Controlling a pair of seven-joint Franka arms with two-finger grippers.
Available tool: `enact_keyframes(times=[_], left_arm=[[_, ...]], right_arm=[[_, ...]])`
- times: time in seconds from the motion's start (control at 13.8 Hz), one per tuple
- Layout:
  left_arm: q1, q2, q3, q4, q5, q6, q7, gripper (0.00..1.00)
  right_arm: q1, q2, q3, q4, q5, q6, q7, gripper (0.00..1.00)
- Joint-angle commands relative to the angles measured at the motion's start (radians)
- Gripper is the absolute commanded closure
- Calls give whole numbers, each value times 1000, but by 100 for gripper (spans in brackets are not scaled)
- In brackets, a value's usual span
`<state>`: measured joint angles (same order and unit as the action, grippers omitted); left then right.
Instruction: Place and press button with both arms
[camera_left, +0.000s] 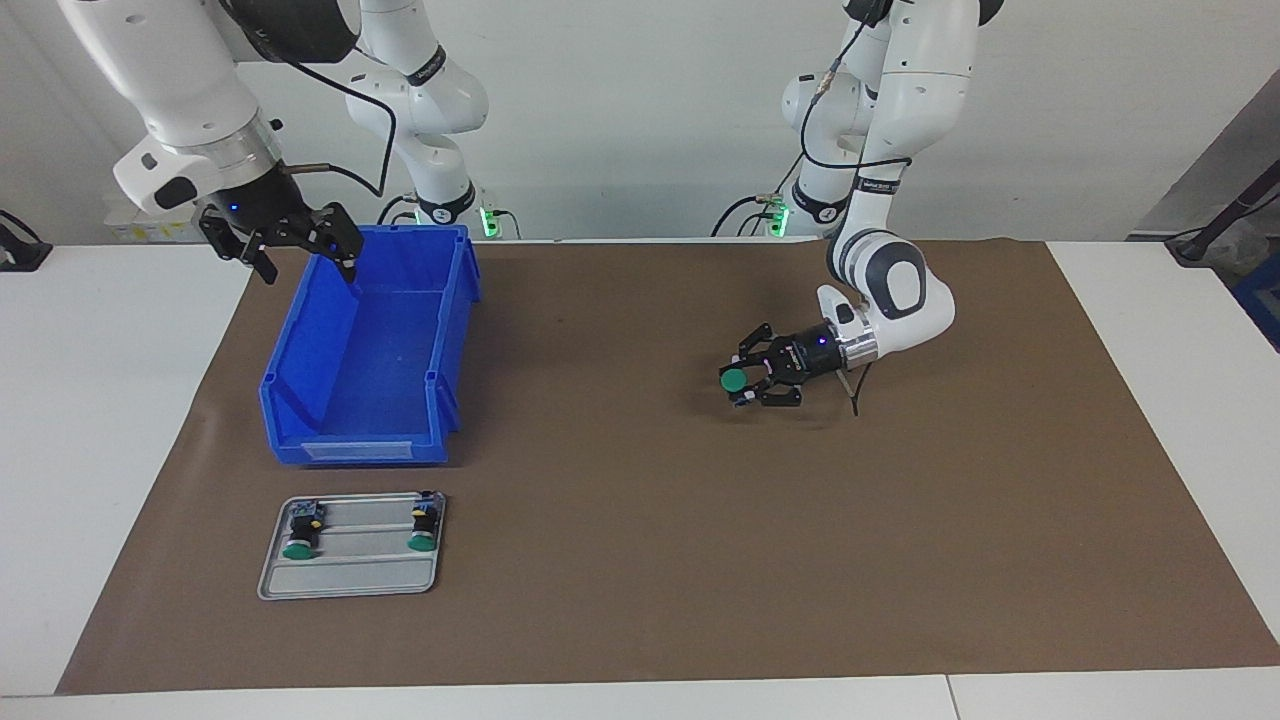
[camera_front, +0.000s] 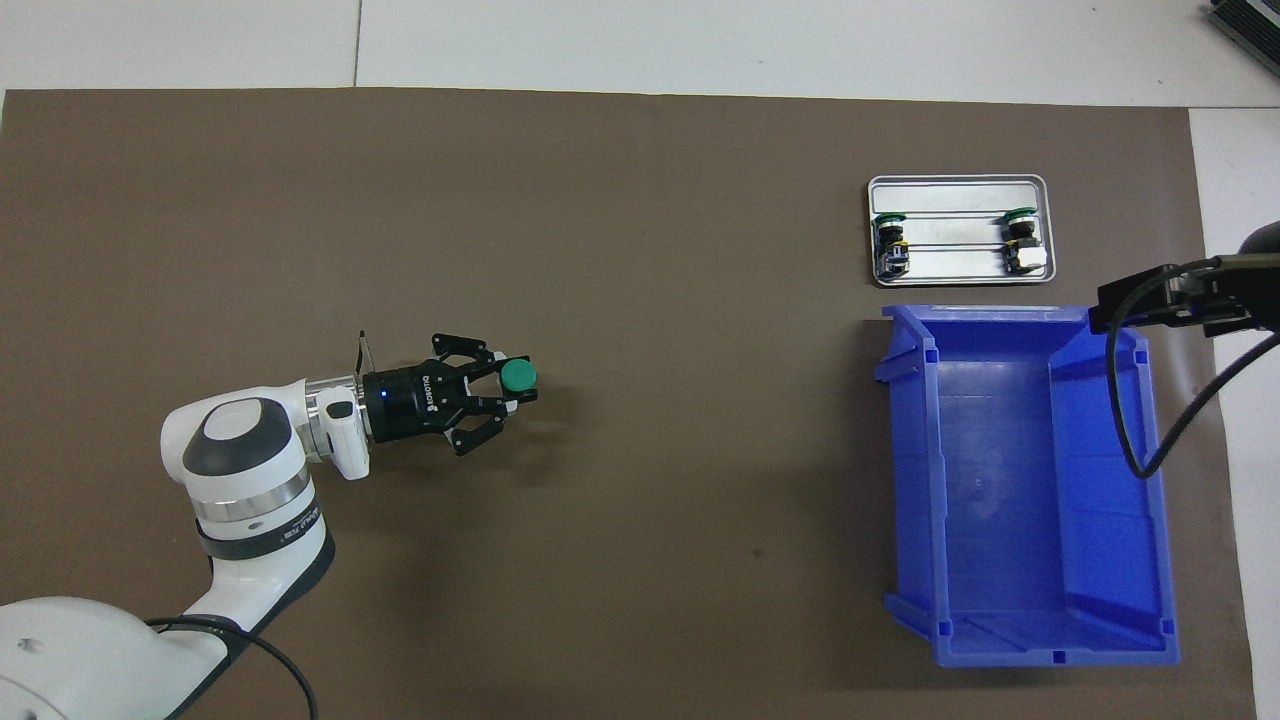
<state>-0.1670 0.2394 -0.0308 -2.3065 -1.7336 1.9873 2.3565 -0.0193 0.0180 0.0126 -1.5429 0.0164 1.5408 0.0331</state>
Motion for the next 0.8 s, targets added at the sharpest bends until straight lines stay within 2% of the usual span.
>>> enact_keyframes(times=[0.0, 0.22, 0.51, 0.73], left_arm=[[-5, -29, 8, -53, -35, -30, 53, 62], [-6, -20, 6, -59, -53, -48, 67, 61], [21, 69, 11, -54, -87, -208, 162, 61], [24, 80, 12, -54, -95, -209, 185, 61]], right_arm=[[-10, -26, 7, -28, 14, 8, -24, 0], [-10, -26, 7, -28, 14, 7, -24, 0], [-10, -26, 7, -28, 14, 7, -24, 0], [-10, -26, 7, -28, 14, 7, -24, 0]])
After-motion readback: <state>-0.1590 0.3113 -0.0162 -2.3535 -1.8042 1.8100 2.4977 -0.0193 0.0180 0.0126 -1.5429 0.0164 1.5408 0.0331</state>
